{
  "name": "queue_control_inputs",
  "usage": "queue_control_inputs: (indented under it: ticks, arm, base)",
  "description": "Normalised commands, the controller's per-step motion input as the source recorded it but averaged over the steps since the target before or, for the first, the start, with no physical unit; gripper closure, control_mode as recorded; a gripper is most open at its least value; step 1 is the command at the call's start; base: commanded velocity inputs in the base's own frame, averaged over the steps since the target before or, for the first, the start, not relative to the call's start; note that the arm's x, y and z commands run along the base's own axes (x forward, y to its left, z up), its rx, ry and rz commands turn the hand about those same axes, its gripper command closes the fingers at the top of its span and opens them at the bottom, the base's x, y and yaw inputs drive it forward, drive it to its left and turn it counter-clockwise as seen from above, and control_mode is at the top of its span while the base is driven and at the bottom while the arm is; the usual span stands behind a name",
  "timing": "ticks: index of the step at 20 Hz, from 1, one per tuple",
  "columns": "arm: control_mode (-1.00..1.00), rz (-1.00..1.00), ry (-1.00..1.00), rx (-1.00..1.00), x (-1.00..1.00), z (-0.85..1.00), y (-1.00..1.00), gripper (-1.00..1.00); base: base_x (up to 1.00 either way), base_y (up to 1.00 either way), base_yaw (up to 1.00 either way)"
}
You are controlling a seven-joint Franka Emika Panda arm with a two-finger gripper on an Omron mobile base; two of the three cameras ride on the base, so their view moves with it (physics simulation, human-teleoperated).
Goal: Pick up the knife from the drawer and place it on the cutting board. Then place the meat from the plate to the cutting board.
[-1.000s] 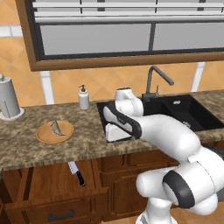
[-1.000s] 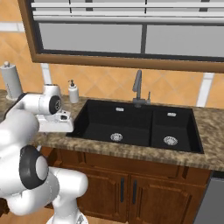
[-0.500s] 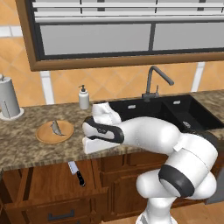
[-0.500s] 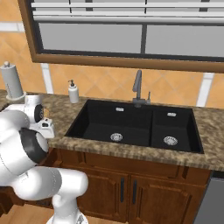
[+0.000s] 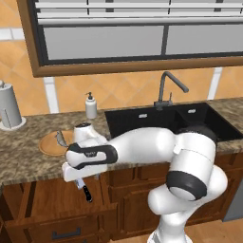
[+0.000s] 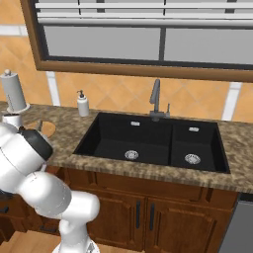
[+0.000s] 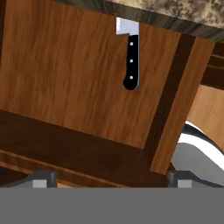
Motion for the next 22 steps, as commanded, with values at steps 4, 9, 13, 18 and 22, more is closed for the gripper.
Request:
queue_control_inputs:
  ticks: [4,9,13,18,22]
  arm:
    - [-1.00,0.00,0.04,-0.01,-0.27,-0.11,0.64,-1.00]
    - [-1.00,0.00,0.10,0.00,-0.19,-0.49,0.03,-1.00]
    - [-1.00,0.00,0.13,0.00,-0.34,-0.49,0.02,-1.00]
    - [-1.00,0.00,0.21,0.00,-0.56,-0.09,0.12,-1.00]
    - [-1.00,0.00,0.12,0.00,-0.48,-0.02,0.04,-1.00]
  base:
    - [0.00,0.00,0.00]
    - [0.00,0.00,0.00]
    - [0.00,0.00,0.00]
    - [0.00,0.00,0.00]
    - [0.00,0.00,0.00]
